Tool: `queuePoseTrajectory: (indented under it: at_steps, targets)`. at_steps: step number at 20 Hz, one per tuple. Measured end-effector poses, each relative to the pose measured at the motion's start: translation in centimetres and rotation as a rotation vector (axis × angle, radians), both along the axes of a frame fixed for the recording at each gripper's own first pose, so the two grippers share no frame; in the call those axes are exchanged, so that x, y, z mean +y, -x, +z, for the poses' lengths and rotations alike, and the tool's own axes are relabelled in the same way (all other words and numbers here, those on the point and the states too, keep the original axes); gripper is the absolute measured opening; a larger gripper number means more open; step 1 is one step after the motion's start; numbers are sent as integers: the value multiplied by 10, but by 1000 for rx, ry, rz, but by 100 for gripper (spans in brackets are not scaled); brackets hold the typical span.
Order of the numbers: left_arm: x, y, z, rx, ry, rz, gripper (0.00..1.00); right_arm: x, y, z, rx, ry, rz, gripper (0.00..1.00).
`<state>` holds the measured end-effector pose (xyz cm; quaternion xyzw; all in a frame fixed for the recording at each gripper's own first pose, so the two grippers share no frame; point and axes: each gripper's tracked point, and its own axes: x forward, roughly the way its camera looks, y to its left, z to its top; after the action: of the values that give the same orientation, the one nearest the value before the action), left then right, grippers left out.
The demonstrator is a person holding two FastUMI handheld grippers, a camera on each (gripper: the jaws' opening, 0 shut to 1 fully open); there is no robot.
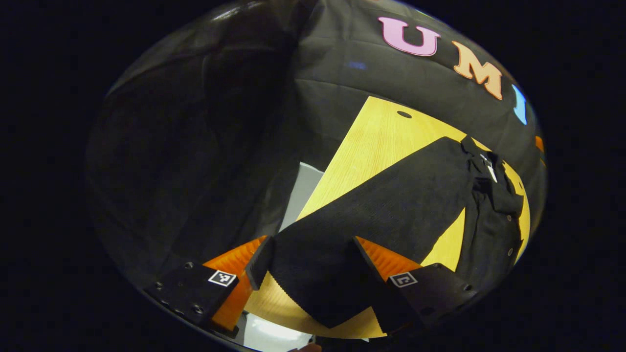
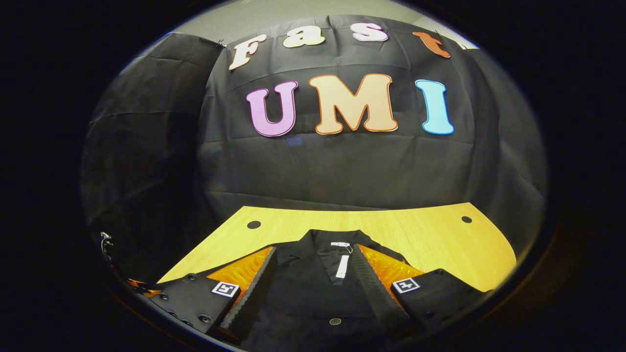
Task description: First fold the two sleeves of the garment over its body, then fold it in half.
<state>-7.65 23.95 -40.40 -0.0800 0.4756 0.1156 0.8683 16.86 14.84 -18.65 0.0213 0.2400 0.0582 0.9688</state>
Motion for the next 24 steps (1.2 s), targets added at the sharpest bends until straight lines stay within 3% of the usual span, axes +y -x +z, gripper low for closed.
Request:
queuePoseTrajectory:
  at_steps: [3,4,8,10,16,20,24]
  targets:
    - [-2,2,2,-3,-30,-20,97,-7,5,-2,7,9,-7,98]
    - [-3,4,3,-4,-38,-36,92,-10,6,-2,8,9,-10,98]
    - [-6,-1,3,1,-69,-25,18,-19,14,-3,18,16,-14,98]
    - [-7,-1,4,-4,-88,-9,1,-25,16,0,10,18,-18,98]
    - [-14,-17,34,-57,9,82,0,-58,29,6,4,12,-34,98]
    - [-21,-49,79,-160,-20,65,0,-82,37,0,24,-2,-41,94]
    - [-53,-83,114,-235,-14,26,0,-110,45,-3,29,-12,-48,98]
